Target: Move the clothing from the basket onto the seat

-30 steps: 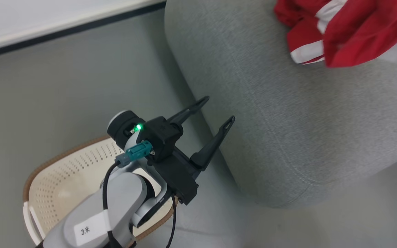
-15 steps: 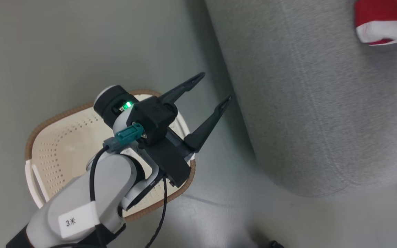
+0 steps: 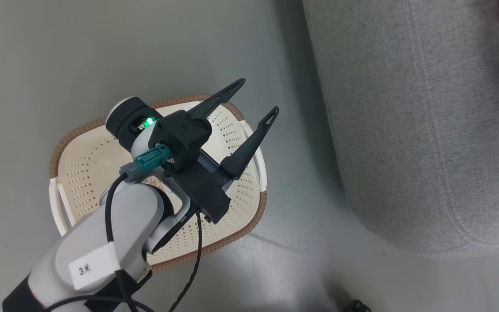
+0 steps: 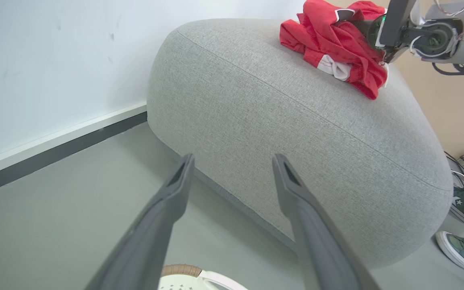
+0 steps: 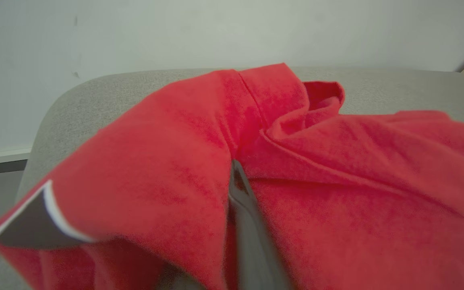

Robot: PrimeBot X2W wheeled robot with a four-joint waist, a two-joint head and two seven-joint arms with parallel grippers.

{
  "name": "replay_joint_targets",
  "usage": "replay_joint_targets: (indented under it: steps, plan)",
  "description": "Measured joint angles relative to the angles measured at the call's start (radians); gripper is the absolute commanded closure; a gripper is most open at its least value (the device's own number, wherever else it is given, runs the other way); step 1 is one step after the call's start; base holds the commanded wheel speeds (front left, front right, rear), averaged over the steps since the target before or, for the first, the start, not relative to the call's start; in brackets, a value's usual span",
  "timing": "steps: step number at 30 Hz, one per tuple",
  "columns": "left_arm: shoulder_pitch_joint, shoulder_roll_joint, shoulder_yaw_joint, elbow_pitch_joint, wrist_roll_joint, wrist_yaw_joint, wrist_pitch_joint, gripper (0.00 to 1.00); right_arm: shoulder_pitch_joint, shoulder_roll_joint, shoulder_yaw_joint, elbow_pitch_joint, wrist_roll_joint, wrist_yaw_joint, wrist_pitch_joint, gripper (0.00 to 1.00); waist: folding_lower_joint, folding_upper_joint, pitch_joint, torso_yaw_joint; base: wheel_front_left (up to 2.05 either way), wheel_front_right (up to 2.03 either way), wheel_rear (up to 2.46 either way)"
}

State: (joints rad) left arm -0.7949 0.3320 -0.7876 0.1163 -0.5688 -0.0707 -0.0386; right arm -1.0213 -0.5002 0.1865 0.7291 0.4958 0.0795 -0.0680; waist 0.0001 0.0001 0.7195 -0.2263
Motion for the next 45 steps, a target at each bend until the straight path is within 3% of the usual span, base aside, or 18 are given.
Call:
replay_joint_targets:
  steps: [12,24,35,45]
  plan:
    - [0.026,-0.005,0.009,0.086,-0.017,-0.009,-0.062,0.00,-0.031,-0.005,0.068,0.141,-0.045,0.020,0.051,0.00,-0.0002,-0.0001,-0.092,-0.001,0.00,0.00,0.00]
    - [0.094,-0.008,0.019,0.169,-0.056,-0.010,-0.114,0.00,0.055,-0.018,0.174,0.186,-0.074,0.045,0.043,0.00,-0.0003,-0.0001,-0.241,-0.020,0.00,0.00,0.00]
    - [0.165,-0.048,0.037,0.217,-0.101,-0.008,-0.163,0.00,0.218,-0.050,0.226,0.067,-0.063,0.045,-0.072,0.00,-0.0004,-0.0002,-0.393,-0.033,0.00,0.00,0.00]
    - [0.236,-0.053,0.067,0.269,-0.126,0.011,-0.184,0.00,0.379,-0.027,0.234,-0.108,-0.007,0.045,-0.155,0.00,-0.0003,-0.0002,-0.530,-0.003,0.00,0.00,0.00]
